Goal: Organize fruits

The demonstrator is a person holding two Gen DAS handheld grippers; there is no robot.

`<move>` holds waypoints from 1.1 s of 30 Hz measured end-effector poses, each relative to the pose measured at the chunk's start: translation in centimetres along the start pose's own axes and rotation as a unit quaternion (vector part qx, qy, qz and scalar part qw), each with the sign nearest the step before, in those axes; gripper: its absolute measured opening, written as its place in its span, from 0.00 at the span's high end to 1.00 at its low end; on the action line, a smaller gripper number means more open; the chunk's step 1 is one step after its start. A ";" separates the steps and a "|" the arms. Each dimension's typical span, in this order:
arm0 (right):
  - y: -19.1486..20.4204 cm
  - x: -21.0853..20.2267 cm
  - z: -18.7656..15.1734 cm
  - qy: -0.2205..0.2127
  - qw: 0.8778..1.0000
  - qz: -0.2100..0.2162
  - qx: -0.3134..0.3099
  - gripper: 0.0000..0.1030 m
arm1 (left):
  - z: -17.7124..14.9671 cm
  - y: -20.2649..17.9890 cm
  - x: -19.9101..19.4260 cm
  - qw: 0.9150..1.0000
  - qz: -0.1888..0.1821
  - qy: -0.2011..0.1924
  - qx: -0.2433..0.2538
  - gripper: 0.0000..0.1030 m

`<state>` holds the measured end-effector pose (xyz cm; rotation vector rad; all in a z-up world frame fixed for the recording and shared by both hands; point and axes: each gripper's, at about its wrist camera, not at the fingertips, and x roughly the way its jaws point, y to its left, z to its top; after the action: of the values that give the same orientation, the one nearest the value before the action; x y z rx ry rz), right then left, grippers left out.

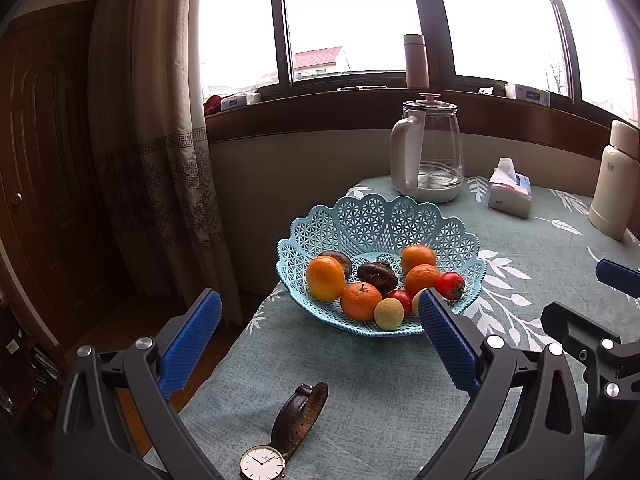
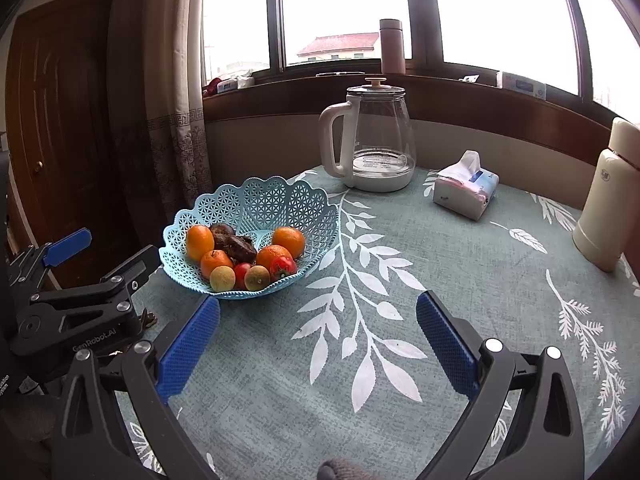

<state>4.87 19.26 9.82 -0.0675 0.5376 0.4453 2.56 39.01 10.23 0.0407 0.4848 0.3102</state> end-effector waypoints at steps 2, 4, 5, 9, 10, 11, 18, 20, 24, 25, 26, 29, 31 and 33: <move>0.1 0.0 0.0 0.000 1.000 -0.001 -0.001 0.05 | 0.0 0.1 0.0 1.000 0.000 0.001 -0.001 0.03; 0.1 0.0 0.0 0.000 1.000 -0.001 -0.003 0.05 | 0.0 0.2 0.1 1.000 0.001 0.002 -0.002 0.03; 0.1 0.0 0.0 0.000 1.000 -0.001 -0.002 0.05 | 0.0 0.3 0.1 1.000 0.001 0.002 -0.002 0.03; 0.2 0.1 0.0 0.002 1.000 -0.003 0.000 0.05 | 0.0 0.3 0.1 1.000 0.001 0.002 -0.002 0.03; 0.2 0.1 0.0 0.002 1.000 -0.003 0.000 0.05 | 0.0 0.3 0.1 1.000 0.001 0.001 -0.002 0.03; 0.1 0.1 0.0 0.002 1.000 -0.003 0.000 0.05 | 0.0 0.3 0.1 1.000 0.001 0.002 -0.002 0.03; -0.2 0.4 0.0 0.011 1.000 0.009 0.010 0.05 | 0.0 0.3 0.1 1.000 0.001 0.002 0.000 0.03; -0.4 0.6 0.0 0.016 1.000 0.009 0.017 0.05 | 0.1 0.3 0.1 1.000 0.000 0.002 0.000 0.03; -0.2 0.5 0.1 0.014 1.000 0.003 0.011 0.05 | 0.1 0.3 0.0 1.000 0.002 0.002 -0.002 0.03; -0.1 0.5 0.2 0.013 1.000 0.002 0.009 0.05 | 0.1 0.3 0.0 1.000 0.002 0.002 -0.002 0.03; 0.0 0.5 0.3 0.012 1.000 0.001 0.005 0.05 | 0.1 0.3 0.0 1.000 0.003 0.002 -0.003 0.03; 0.5 0.7 0.6 0.011 1.000 -0.005 -0.008 0.05 | 0.1 0.4 -0.1 1.000 0.005 0.001 -0.004 0.03; 0.8 0.9 0.7 0.012 1.000 -0.011 -0.016 0.05 | 0.1 0.5 -0.1 1.000 0.006 0.002 -0.005 0.03; 1.0 1.0 0.7 0.012 1.000 -0.016 -0.022 0.05 | 0.1 0.6 -0.1 1.000 0.008 0.002 -0.006 0.03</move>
<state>5.48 20.70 9.98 -0.1235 0.5503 0.4264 2.37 39.61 10.40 0.0322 0.4870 0.3280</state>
